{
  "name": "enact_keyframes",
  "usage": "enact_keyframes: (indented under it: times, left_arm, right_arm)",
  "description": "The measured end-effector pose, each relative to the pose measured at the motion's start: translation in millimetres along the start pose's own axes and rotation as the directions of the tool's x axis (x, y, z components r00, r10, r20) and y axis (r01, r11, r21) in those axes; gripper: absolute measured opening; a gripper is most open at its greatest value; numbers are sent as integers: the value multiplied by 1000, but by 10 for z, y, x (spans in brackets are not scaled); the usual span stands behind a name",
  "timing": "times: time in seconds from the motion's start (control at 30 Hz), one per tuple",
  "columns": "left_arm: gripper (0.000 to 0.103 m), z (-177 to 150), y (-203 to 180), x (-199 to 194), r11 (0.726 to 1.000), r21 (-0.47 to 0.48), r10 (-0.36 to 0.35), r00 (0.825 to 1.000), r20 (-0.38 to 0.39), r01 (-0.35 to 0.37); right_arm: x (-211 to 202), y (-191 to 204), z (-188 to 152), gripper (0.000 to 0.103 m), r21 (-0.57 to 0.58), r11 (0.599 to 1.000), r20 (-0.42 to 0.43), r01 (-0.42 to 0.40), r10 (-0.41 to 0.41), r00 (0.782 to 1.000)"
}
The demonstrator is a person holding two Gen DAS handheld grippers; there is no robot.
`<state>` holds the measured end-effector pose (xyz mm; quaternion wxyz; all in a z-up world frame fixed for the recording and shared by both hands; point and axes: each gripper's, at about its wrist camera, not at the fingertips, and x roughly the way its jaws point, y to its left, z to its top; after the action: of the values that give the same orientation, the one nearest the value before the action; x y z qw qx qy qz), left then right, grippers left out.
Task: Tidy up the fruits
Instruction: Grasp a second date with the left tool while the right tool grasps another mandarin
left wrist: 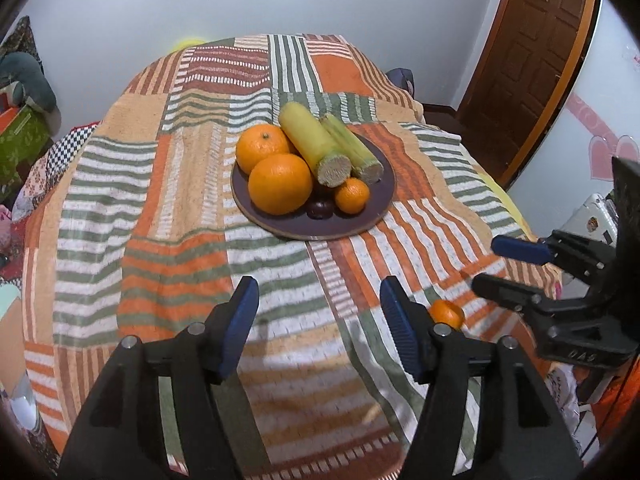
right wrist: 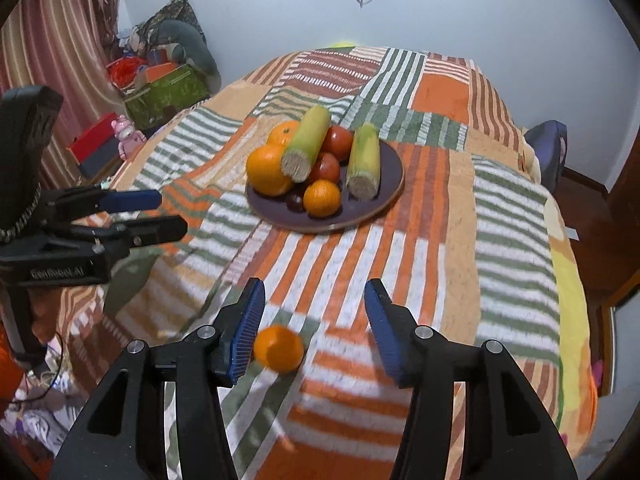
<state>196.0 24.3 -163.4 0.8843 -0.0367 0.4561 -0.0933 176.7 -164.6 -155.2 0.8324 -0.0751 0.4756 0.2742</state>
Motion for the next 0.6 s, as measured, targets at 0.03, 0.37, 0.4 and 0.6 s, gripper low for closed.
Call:
enact_keyframes:
  times: [0.03, 0.37, 0.4, 0.6]
  left_arm:
    - [63, -26, -6, -7, 1000, -1, -3, 1000, -3, 3]
    - [63, -295, -95, 11, 1000, 19, -21, 999, -43, 22]
    - [63, -317, -106, 21, 999, 21, -24, 999, -49, 25]
    - [63, -366, -207, 134, 998, 30, -43, 996, -81, 46]
  right_arm:
    - [15, 22, -40, 48, -2, 1000, -2, 2, -2, 1000]
    - [302, 105, -248, 37, 30, 998, -78, -46, 48, 996]
    - [301, 117, -264, 36, 34, 998, -80, -50, 52, 995]
    - [306, 116, -291, 31, 47, 996, -77, -77, 81, 994]
